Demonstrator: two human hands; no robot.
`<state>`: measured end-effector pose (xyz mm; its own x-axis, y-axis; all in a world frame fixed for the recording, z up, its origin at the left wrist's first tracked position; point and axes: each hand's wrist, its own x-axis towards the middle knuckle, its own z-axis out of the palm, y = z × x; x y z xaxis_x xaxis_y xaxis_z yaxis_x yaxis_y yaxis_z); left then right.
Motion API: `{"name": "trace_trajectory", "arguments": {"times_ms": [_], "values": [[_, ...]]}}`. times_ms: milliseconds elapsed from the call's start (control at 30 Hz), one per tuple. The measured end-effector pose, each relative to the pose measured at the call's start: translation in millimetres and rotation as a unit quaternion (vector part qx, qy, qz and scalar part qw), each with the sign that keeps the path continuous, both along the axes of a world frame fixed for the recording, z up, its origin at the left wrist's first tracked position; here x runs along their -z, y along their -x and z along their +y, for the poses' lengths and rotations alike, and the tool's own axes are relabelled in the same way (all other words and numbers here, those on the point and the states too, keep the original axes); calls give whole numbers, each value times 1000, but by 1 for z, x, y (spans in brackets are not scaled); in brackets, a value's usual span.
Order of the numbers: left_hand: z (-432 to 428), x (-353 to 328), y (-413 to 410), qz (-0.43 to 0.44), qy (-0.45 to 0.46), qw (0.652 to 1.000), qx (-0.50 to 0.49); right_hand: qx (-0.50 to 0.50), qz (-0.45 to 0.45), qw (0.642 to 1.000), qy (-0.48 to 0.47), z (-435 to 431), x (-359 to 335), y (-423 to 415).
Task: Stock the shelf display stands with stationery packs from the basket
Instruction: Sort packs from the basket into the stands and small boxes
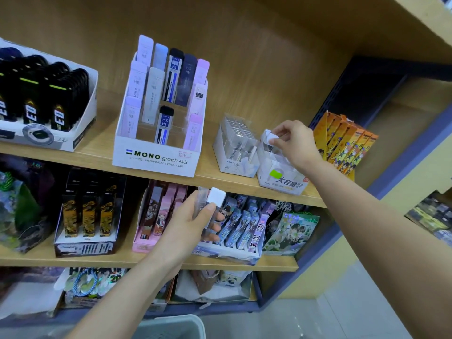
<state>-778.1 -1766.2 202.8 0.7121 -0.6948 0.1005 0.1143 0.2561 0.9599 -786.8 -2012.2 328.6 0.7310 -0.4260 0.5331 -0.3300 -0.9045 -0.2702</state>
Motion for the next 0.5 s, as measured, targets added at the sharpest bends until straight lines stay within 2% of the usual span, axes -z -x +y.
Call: {"name": "trace_trajectory", "arguments": {"times_ms": [133,200,300,400,500], "values": [[-2,3,-1,-11,-15,1000,-8,8,-24,1000,5,7,3,3],[-2,4,-1,-18,-14,1000,-13,2,-78,997,25,23,4,11],[-2,6,-2,-20,-18,999,-33,-75,-132,988,15,66,11,31],[-3,7,0,-25,-19,998,-58,-165,-41,985,4,108,32,52],[-2,4,4,-33,-9,997,-66,-178,57,981,-46,127,53,61]]}}
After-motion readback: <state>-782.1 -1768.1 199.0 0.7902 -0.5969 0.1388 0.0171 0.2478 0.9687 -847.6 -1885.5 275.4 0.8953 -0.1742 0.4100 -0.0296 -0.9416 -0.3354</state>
